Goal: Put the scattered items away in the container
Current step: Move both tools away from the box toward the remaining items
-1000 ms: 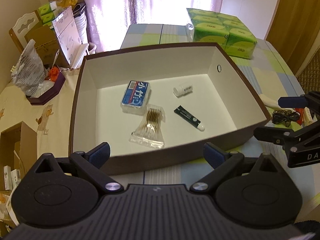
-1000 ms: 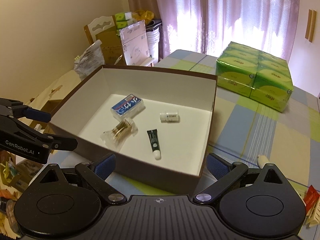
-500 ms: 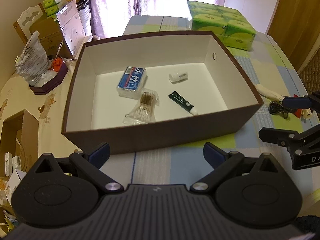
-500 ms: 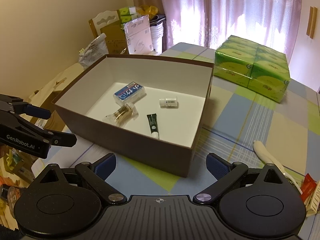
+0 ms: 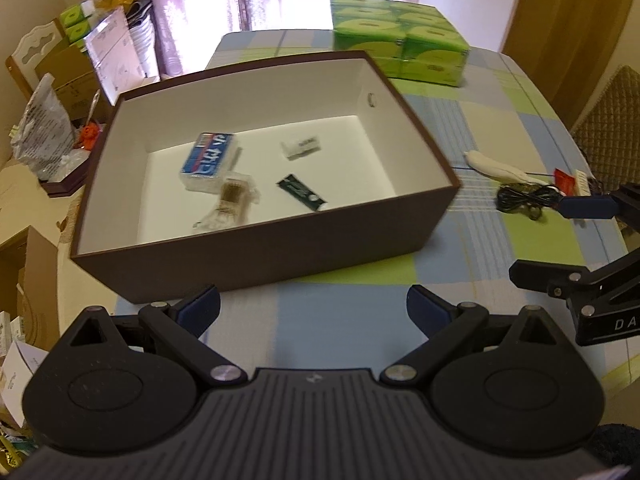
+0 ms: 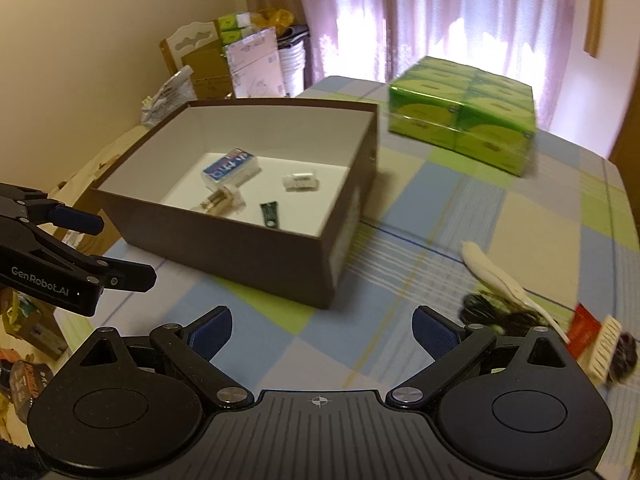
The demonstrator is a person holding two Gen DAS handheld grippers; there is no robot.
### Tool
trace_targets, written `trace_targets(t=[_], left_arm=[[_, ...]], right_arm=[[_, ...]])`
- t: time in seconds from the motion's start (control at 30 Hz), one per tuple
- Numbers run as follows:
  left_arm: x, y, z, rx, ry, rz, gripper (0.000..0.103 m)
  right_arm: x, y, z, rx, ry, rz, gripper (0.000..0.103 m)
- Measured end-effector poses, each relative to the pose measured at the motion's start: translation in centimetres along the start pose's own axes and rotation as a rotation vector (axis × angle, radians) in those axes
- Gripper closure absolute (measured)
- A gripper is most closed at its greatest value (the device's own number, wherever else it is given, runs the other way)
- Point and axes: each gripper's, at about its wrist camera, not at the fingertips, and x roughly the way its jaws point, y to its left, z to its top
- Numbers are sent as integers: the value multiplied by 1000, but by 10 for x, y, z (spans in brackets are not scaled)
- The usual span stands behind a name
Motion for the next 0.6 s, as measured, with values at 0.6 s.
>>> trace_targets(t=[0.6], left_arm=[[26, -116, 10, 168, 8, -151, 5]], right_arm=[[-56, -94, -52, 187, 8, -181, 2]])
